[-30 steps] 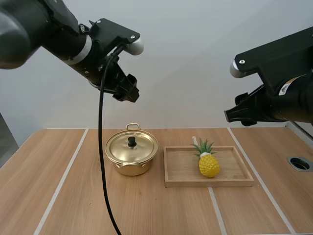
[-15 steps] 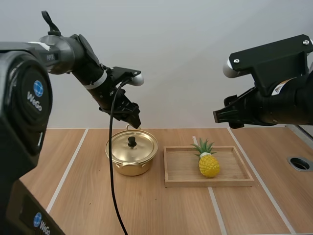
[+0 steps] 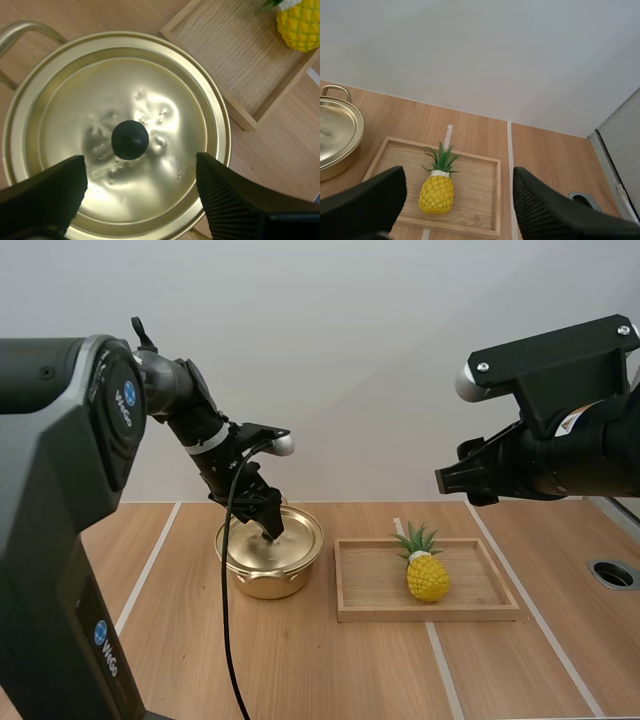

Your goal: Open the pot, put the pineapple inside, and close it

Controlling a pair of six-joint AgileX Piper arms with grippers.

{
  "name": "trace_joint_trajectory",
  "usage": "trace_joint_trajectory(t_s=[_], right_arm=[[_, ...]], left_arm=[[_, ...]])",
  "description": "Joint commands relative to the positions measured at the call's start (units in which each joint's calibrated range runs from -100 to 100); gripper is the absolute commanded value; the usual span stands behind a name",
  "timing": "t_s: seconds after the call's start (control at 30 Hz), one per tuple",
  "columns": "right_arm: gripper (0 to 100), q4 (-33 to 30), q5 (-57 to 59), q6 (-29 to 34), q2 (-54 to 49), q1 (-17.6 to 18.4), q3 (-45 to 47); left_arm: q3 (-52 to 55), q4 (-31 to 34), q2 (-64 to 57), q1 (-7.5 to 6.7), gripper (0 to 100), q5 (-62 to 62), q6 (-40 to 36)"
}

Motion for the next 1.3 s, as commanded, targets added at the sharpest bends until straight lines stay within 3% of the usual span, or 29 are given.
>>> trace_joint_trajectory(t_s=[0.0, 0.23, 0.4, 0.6, 0.7, 0.8, 1.27], right_arm=[[100, 0.0, 0.2, -0.3, -0.2, -0.2, -0.6], [100, -0.4, 1.0, -0.3, -0.2, -0.2, -0.6], [100, -0.4, 1.0, -0.3, -0.2, -0.2, -0.6], [100, -0.4, 1.0, -0.3, -0.2, -0.2, -0.6], [100, -0.4, 1.0, -0.3, -0.2, -0.2, -0.6], [100, -0.4, 1.0, -0.3, -0.2, -0.2, -0.6], [100, -0.4, 1.0, -0.8, -0.1, -0.2, -0.6]], left_arm=[[-0.3, 0.9, 0.3, -1.57, 100, 0.1, 0.6], [-0.3, 5.2, 0.3, -4.09, 100, -1.9, -0.8], [-0.3, 8.8, 0.3, -4.17, 100, -3.5, -1.6], [-0.3, 7.6, 0.3, -4.17, 100, -8.1, -2.4], [-0.3, 7.2, 0.3, -4.17, 53, -13.0, -5.1], [-0.3, 7.0, 0.3, -4.17, 0, -14.4, -6.0], [-0.4, 7.2, -0.8, -4.17, 0, -11.9, -5.7]])
